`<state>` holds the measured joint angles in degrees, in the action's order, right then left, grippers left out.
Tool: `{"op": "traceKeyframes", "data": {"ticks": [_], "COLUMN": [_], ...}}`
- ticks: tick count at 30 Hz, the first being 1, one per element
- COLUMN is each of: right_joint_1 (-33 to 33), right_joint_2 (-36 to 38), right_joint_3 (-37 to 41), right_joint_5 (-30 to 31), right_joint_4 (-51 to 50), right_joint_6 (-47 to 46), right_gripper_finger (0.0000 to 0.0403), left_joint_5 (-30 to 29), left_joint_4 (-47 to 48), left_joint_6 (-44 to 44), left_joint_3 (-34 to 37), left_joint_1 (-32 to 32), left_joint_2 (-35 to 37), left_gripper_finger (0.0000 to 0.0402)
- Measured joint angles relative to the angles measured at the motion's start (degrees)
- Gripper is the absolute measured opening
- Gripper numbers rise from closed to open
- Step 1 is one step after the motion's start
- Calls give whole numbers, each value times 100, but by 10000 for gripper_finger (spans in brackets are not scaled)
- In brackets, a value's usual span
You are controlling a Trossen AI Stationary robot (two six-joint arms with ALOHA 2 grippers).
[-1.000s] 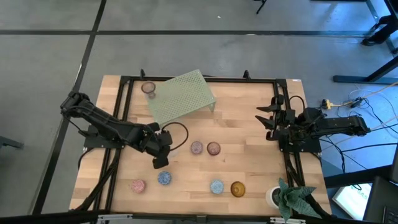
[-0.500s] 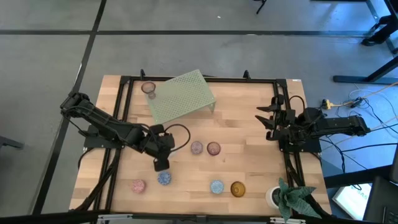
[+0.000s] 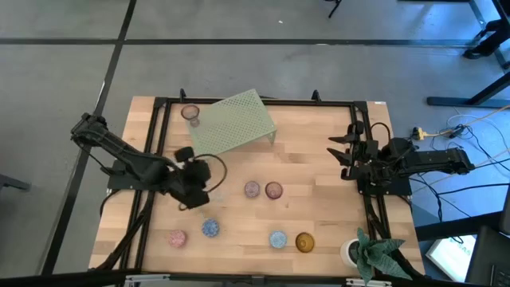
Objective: Pick & Place candle stick holders
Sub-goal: Put the left pink glass candle holder on the shelf
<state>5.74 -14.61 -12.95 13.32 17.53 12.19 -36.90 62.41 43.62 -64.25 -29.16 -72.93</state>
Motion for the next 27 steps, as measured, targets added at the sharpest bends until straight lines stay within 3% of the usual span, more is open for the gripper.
{"op": "traceKeyframes", "data": {"ticks": [7, 11, 17, 22, 27], "right_joint_1": [0, 1, 2, 0, 0], "right_joint_2": [0, 0, 0, 0, 0], "right_joint_3": [-1, 0, 0, 0, -2], "right_joint_5": [2, 17, 17, 15, 15], "right_joint_4": [-16, -16, -17, -17, 49], "right_joint_6": [4, 4, 4, 24, 76], "right_gripper_finger": [165, 165, 165, 165, 165], "left_joint_5": [-1484, -1748, -1295, -1998, -2621], "left_joint_4": [1226, 1760, 1928, 1807, 1800], "left_joint_6": [1785, 2827, 3927, 4476, 4936], "left_joint_3": [51, 422, 1369, 1983, 2166], "left_joint_1": [-698, -748, -546, -383, -217], "left_joint_2": [394, 390, 387, 385, 385], "left_gripper_finger": [116, 116, 132, 158, 171]}}
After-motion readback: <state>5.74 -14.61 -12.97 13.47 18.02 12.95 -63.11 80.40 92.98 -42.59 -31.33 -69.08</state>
